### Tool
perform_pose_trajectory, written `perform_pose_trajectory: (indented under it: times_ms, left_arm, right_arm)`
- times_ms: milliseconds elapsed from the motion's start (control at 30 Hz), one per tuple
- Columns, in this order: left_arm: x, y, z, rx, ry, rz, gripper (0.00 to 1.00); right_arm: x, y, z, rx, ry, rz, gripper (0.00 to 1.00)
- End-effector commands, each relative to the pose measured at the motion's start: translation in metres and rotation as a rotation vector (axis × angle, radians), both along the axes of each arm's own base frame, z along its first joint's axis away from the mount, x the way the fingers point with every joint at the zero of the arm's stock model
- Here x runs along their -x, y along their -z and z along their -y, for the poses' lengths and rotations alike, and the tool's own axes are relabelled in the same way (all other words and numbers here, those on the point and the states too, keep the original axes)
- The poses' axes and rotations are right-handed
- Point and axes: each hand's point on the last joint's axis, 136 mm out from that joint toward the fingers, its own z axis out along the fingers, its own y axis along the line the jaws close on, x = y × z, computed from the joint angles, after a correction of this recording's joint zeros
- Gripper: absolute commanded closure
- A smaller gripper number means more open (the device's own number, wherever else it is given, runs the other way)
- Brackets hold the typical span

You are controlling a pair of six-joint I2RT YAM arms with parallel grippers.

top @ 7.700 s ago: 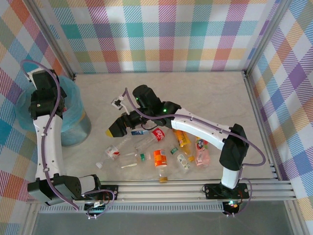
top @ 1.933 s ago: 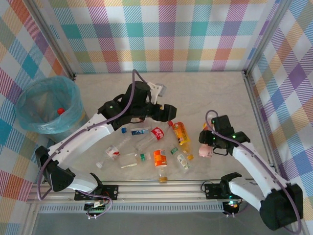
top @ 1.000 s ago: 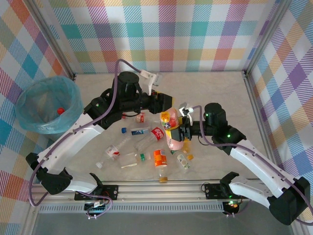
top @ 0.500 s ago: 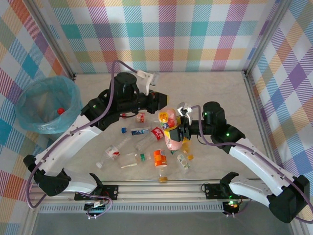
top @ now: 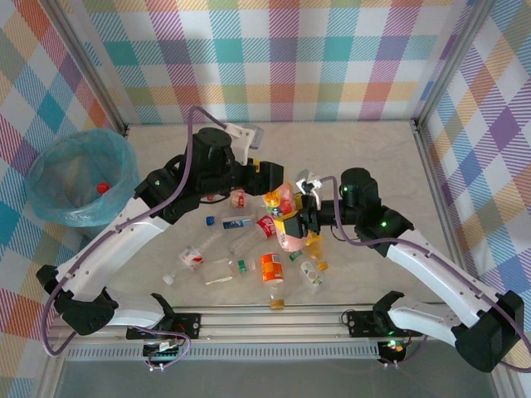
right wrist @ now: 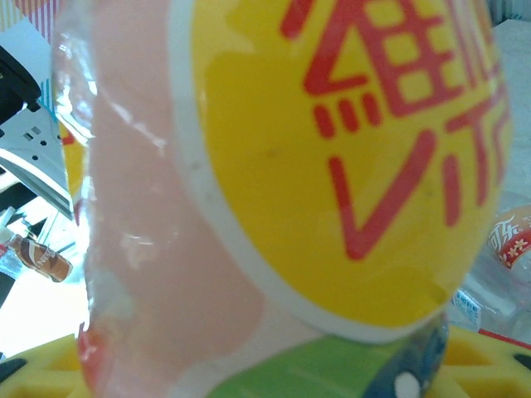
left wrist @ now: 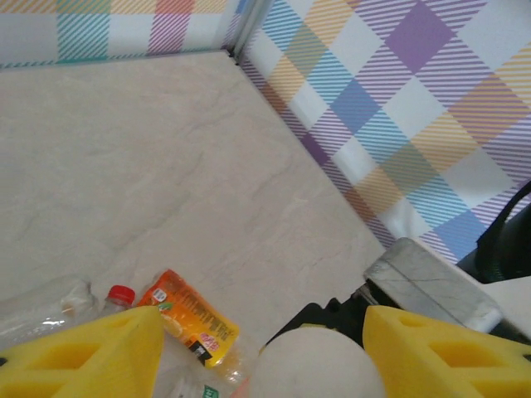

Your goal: Put the plastic bottles in the bin

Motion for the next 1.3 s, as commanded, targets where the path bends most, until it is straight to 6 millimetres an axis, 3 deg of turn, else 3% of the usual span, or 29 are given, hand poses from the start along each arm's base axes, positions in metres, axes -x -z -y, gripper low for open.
perform_pose_trajectory:
  times_ms: [0, 133, 300, 433, 600, 733, 1000, 1100, 1267]
  left_arm:
    - [0.008, -0.004, -0.007, -0.001, -0.004, 0.024, 0.39]
    - [0.015, -0.003, 0.004, 0.019, 0.068, -0.006, 0.54]
    - [0.013, -0.006, 0.000, 0.019, 0.043, 0.007, 0.70]
    - [0.007, -0.017, -0.015, 0.019, -0.032, 0.054, 0.79]
    - [-0.002, -0.038, -0.043, 0.026, -0.171, 0.138, 0.99]
    - [-0.013, -0.064, -0.085, -0.007, -0.338, 0.250, 1.00]
    - [-0.020, -0.136, -0.227, -0.255, -0.848, 0.529, 1.00]
    - [-0.017, -0.150, -0.271, -0.359, -1.004, 0.576, 1.00]
    - [-0.017, -0.164, -0.325, -0.501, -1.174, 0.575, 1.00]
  right_arm:
    - [0.004, -0.019, -0.005, -0.038, -0.041, 0.070, 0.41]
    - [0.003, -0.019, -0.009, -0.033, -0.047, 0.076, 0.41]
    - [-0.001, -0.017, -0.011, -0.026, -0.040, 0.073, 0.39]
    - [-0.008, -0.019, -0.012, -0.016, 0.004, 0.081, 0.27]
    - [-0.030, -0.023, -0.009, 0.021, 0.123, 0.092, 0.10]
    - [-0.044, -0.033, -0.009, 0.016, 0.185, 0.105, 0.07]
    - [-0.055, -0.051, -0.027, -0.019, 0.196, 0.121, 0.09]
    - [-0.055, -0.047, -0.038, -0.002, 0.184, 0.110, 0.11]
    - [-0.043, -0.042, -0.056, 0.012, 0.130, 0.102, 0.14]
